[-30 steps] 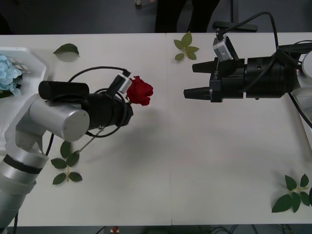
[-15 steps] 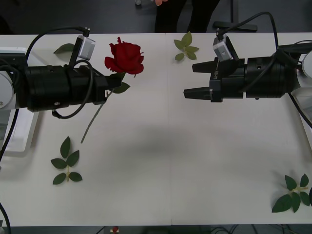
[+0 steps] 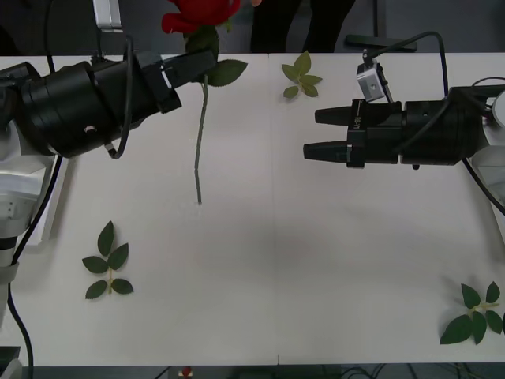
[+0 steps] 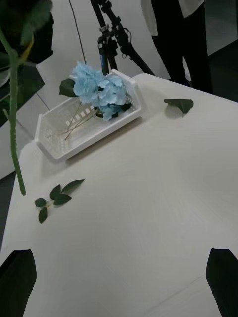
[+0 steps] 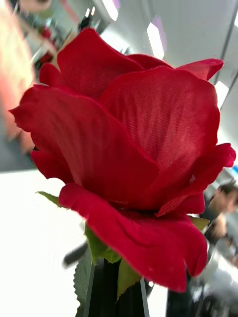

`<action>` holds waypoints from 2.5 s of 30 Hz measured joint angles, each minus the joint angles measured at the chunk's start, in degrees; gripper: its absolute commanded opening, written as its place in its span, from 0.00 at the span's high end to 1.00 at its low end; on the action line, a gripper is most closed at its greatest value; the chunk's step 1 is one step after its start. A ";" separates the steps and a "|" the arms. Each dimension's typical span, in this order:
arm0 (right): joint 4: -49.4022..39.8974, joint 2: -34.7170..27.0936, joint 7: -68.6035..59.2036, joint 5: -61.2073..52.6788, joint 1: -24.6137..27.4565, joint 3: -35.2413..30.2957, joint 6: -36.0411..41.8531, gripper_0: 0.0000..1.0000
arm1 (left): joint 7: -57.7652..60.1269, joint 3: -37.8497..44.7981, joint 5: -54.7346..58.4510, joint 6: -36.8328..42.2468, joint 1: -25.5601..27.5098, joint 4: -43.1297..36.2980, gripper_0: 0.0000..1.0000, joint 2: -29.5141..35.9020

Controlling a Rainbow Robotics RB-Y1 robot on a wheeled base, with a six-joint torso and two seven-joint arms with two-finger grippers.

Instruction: Place the red flowers into the right box and the blue flowers into the left box. If a person shows an open palm, hand one flower to the person first, then continue sorting.

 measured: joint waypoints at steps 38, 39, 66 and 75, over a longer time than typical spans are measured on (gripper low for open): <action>-0.35 16.12 3.82 -14.11 12.71 -0.02 -9.71 0.00 | 0.07 -12.79 -2.24 -24.53 -2.42 0.02 1.00 -11.70; -0.71 16.31 3.82 -14.77 12.71 -0.02 -10.18 0.00 | 0.07 -12.79 -2.24 -24.53 -2.42 0.02 1.00 -11.70; -5.50 16.79 3.85 -18.70 12.71 -0.03 -12.01 1.00 | 0.09 -12.79 -1.96 -24.53 -2.40 0.02 1.00 -11.70; -5.76 16.79 3.91 -18.70 12.70 -0.03 -12.00 1.00 | 0.09 -12.79 -1.64 -24.52 -2.33 0.07 1.00 -11.70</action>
